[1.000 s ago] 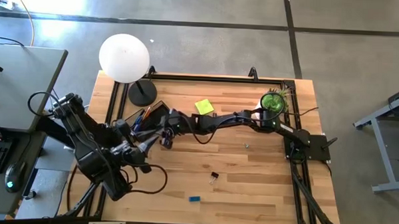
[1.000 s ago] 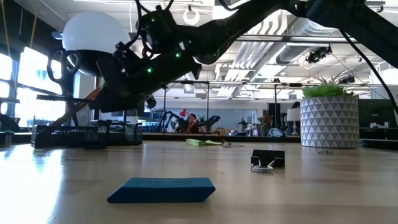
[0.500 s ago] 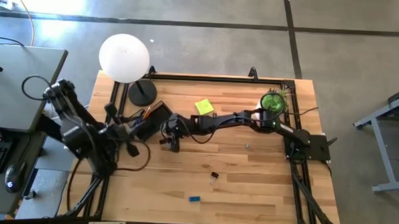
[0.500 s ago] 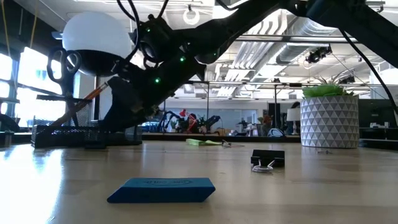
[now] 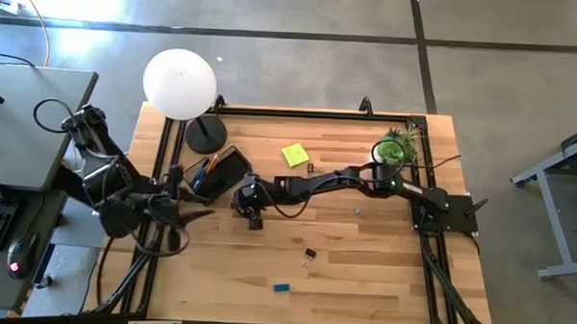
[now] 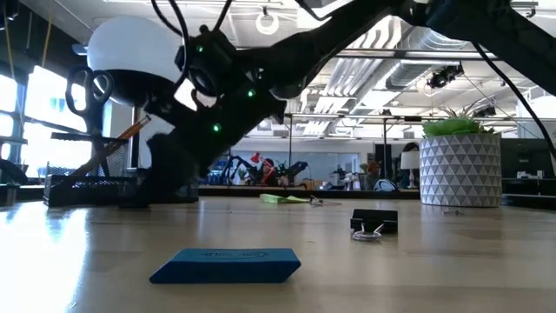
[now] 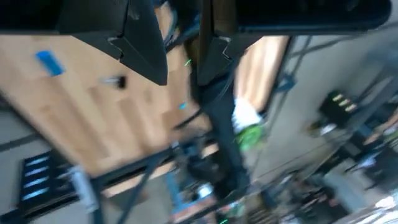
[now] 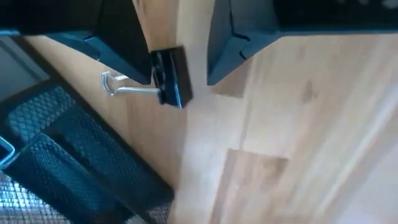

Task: Pick and place office supplies into organizer
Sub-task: Put the left black binder clip into the black mesh desk organizer

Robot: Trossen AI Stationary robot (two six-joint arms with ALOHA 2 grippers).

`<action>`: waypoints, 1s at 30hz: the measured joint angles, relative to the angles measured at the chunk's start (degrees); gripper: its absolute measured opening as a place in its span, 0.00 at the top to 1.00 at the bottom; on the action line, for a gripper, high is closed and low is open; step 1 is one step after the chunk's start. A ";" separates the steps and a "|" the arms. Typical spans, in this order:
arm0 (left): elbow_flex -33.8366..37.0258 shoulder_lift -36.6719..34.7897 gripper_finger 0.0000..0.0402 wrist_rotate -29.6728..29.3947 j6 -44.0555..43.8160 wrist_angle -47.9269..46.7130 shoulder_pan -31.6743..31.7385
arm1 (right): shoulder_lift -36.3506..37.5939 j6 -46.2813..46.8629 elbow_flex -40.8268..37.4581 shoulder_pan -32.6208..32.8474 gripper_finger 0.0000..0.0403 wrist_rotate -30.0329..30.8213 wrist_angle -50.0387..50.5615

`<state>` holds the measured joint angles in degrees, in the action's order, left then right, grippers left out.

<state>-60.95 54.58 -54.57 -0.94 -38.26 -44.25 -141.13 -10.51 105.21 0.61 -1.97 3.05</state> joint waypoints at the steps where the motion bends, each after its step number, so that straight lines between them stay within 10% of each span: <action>1: 0.52 -0.56 0.80 1.82 1.48 1.40 0.00 | -0.12 -0.08 -0.02 -0.16 0.65 0.12 0.36; 14: 1.73 -1.87 0.80 8.03 5.86 5.55 0.04 | -0.73 -3.54 0.14 -0.34 0.97 -0.29 -0.58; 30: 1.68 -3.40 0.80 9.15 5.82 6.06 -0.02 | 0.08 -6.03 4.25 1.36 1.00 -0.22 3.65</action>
<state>-59.27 51.18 -45.42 4.89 -32.21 -44.27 -141.05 -16.53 109.46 1.97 -2.20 6.69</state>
